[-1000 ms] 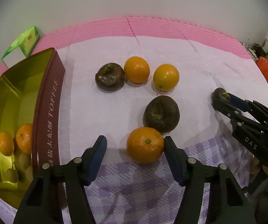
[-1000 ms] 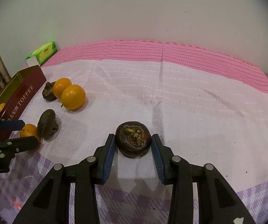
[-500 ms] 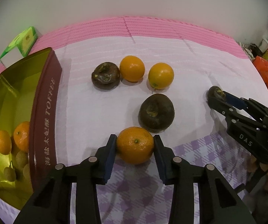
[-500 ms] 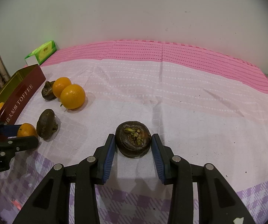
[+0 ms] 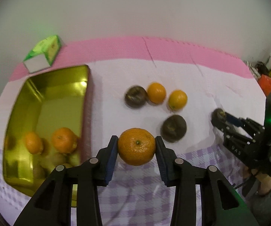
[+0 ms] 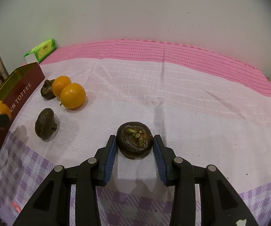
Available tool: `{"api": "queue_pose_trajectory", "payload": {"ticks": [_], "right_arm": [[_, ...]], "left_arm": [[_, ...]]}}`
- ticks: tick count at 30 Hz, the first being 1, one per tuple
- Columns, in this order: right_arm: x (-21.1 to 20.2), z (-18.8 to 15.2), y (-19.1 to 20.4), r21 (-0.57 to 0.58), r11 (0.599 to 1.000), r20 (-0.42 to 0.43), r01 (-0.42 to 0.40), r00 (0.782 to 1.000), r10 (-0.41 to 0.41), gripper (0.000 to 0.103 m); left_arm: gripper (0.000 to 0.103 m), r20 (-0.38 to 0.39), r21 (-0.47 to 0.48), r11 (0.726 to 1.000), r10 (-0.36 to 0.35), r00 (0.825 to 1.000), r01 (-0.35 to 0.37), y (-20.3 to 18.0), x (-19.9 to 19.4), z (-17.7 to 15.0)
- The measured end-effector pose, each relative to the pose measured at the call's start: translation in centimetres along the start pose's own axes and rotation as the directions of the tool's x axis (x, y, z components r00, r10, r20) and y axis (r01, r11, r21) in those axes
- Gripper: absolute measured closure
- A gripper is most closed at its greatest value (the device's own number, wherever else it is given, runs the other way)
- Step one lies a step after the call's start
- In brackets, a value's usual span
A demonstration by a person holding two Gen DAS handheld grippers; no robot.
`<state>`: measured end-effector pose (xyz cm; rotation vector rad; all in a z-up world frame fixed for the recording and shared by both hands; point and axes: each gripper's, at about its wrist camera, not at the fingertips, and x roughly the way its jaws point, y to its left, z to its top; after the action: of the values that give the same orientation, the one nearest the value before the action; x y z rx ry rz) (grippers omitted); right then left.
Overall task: Organize fruits
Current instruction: 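Carry the mandarin orange into the tin tray and open the left gripper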
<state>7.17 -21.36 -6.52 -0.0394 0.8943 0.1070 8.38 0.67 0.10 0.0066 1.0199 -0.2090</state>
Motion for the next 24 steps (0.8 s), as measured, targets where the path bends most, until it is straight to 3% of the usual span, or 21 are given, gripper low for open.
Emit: {"api": "queue_pose_trajectory", "payload": {"ticks": [8, 17, 24], "right_arm": [[0.0, 0.0, 0.1, -0.006, 1.000, -0.001, 0.006, 1.000, -0.006, 0.066], [0.1, 0.0, 0.2, -0.009, 1.000, -0.001, 0.009, 1.000, -0.009, 0.066], [0.2, 0.1, 0.3, -0.014, 1.000, -0.001, 0.014, 1.000, -0.014, 0.066]], "left_arm": [[0.063, 0.053, -0.077, 0.992, 0.101, 0.993, -0.097, 5.6, -2.7, 0.5], [0.063, -0.012, -0.201, 0.951, 0.239, 0.971, -0.236, 13.5, -2.7, -1.3], [0.063, -0.075, -0.247, 0.932, 0.254, 0.964, -0.264, 16.5, -1.5, -2.8]]}}
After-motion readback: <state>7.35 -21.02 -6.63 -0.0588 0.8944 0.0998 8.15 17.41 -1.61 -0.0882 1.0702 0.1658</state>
